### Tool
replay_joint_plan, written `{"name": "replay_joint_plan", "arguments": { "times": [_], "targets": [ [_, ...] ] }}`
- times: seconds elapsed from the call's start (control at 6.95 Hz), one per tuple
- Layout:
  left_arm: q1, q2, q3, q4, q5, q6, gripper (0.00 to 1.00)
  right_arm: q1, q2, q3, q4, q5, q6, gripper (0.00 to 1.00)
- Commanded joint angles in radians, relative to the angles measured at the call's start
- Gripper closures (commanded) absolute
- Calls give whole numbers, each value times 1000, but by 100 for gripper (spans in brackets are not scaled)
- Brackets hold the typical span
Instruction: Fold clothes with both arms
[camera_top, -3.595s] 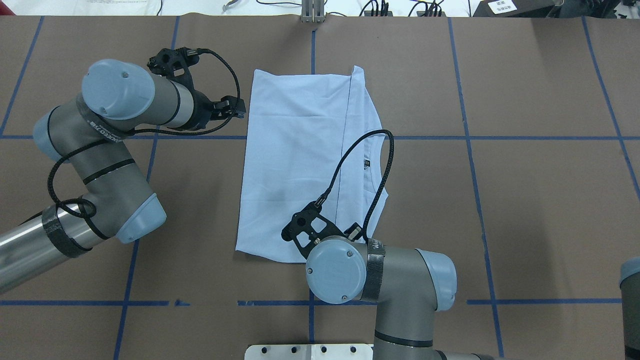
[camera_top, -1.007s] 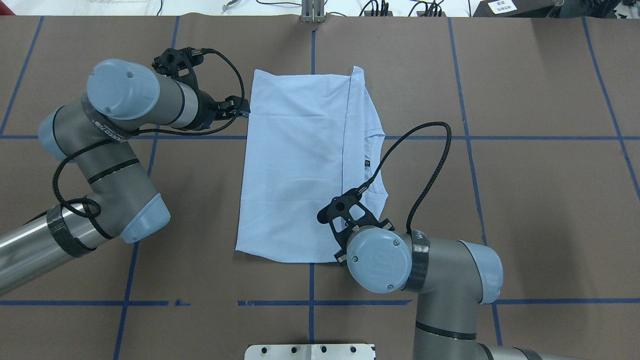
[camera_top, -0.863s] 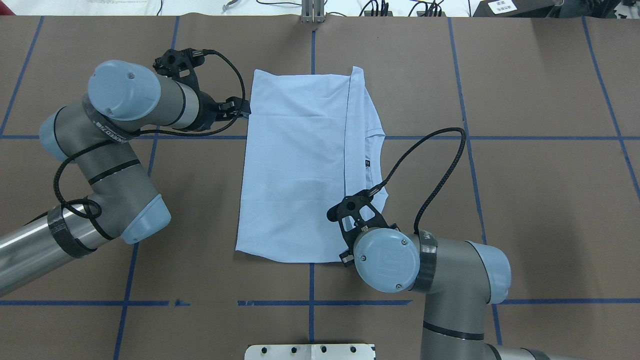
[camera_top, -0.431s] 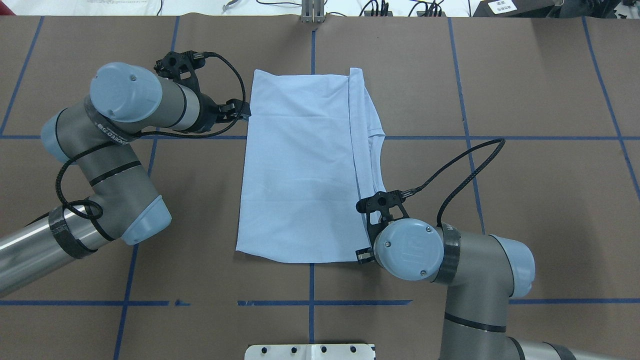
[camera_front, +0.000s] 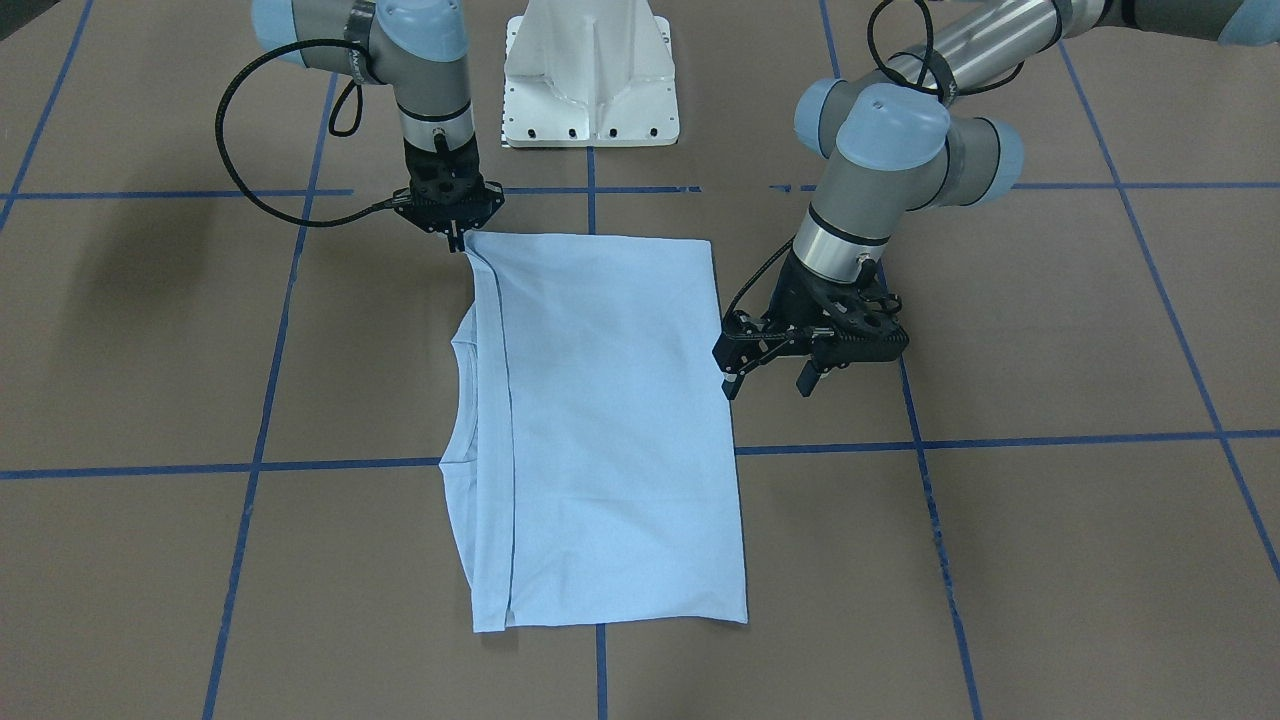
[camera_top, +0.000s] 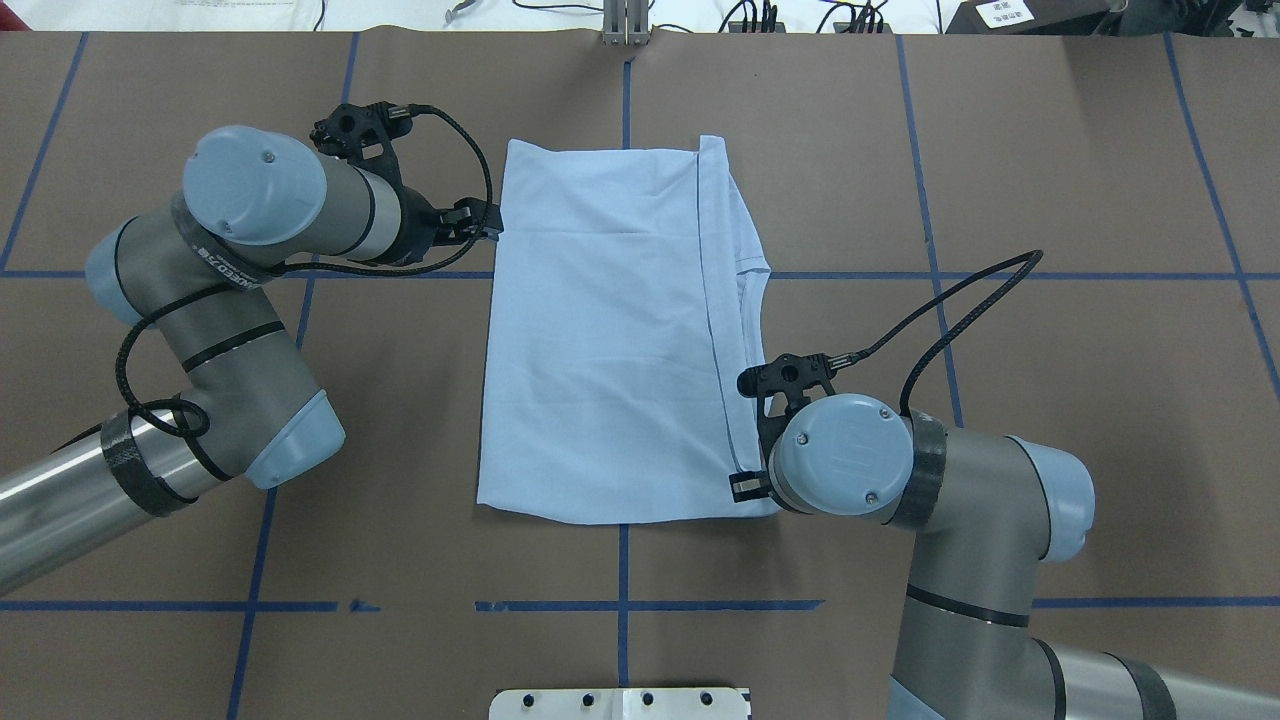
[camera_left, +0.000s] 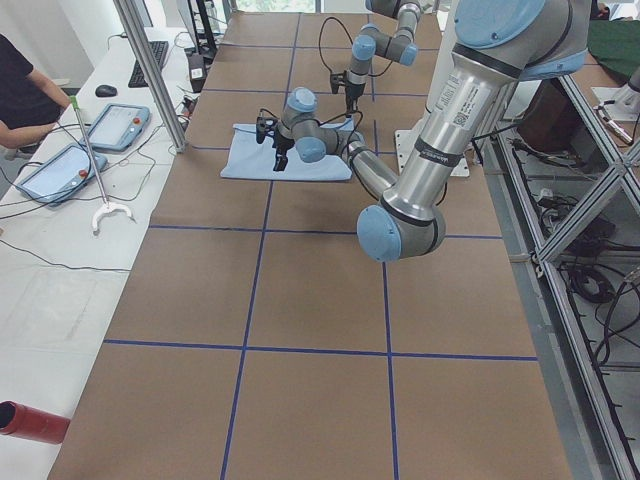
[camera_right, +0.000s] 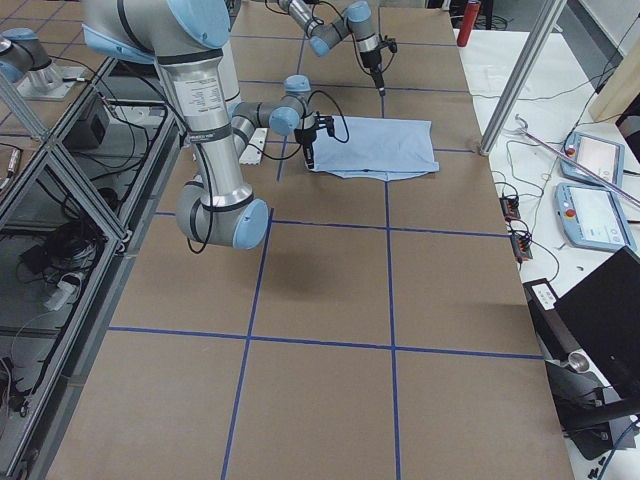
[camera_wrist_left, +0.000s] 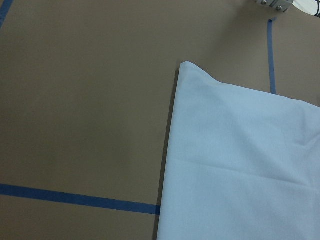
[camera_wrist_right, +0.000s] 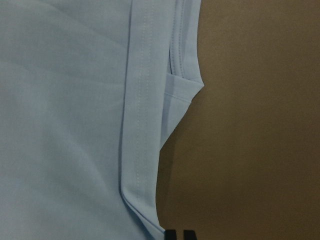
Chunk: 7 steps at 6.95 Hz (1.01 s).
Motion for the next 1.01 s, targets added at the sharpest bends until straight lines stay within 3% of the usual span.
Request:
{"name": "replay_joint_plan", "arguments": {
  "times": [0.0, 0.14, 0.43, 0.86],
  "targets": [
    [0, -1, 27, -37, 0, 1, 0, 27, 16, -7, 1, 1, -56, 0],
    [0, -3, 28, -38, 0, 0, 0, 29, 50, -21, 1, -4, -59, 0],
    [0, -4, 30, -39, 0, 0, 0, 30, 148, -155, 2, -7, -71, 0],
    [0, -4, 30, -41, 0, 1, 0, 30, 137, -164, -2, 4, -79, 0]
  ]
}}
